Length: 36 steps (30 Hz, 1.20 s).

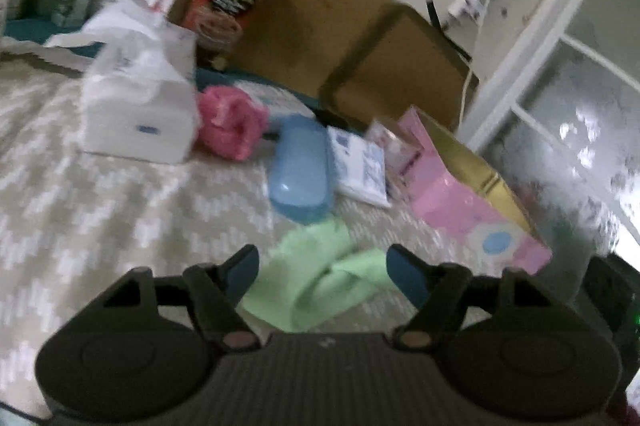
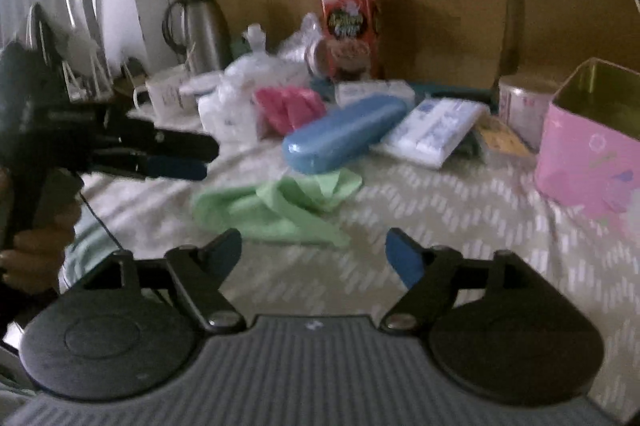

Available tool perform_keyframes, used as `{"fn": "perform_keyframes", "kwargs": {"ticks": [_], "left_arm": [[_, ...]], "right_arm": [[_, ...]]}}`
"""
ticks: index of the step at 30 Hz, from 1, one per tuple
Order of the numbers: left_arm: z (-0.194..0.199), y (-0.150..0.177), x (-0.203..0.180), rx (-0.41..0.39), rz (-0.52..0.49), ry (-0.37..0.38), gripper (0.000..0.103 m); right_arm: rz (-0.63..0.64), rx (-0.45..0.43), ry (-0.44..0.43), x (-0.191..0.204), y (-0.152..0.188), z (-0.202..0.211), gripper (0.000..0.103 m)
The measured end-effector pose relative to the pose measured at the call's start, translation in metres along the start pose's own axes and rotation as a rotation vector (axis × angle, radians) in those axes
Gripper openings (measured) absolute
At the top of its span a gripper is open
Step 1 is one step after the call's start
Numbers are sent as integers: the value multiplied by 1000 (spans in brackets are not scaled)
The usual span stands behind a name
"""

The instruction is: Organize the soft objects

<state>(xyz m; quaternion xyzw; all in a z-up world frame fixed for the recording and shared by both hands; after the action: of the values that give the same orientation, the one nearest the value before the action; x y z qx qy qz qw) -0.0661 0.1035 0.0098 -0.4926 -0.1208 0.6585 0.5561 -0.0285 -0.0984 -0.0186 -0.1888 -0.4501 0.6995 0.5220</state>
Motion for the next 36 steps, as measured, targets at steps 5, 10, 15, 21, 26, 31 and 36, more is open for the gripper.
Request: {"fn": "perform_keyframes", "kwargs": {"ticks": [5, 10, 15, 21, 26, 31, 36], "left_arm": [[-17, 9, -7, 63, -15, -42, 69], [-28, 7, -13, 100, 5, 18, 35], [-43, -10, -53, 92, -115, 35, 34], [-84, -40, -127, 62, -284, 140, 34], [-140, -59, -208, 49, -420, 236, 35], [-201, -59, -265, 78, -454, 243, 43], [-236, -44, -272, 58, -462, 68, 87]], "right_arm": [[49, 48, -15, 4, -6, -18, 82], [117, 65, -53, 19, -10, -36, 29], [144, 1, -17, 24, -6, -27, 11], [49, -172, 157, -13, -14, 18, 11], [-4, -300, 349, -63, -28, 55, 11], [-74, -352, 508, -126, -36, 86, 11], [-156, -231, 661, -180, -35, 80, 38]]}}
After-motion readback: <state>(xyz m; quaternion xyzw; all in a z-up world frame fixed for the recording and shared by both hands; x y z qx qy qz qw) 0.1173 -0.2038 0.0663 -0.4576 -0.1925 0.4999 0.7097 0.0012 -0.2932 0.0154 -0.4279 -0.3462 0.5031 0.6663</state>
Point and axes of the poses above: each gripper's, at about its wrist camera, not at the fingertips, and z roughly against the way its jaws point, x to its left, y to its underside, the point moved 1 cm from there along -z, roughly the way its jaws point, and after that the axes turned 3 degrees about y, right-handed, at the moved point
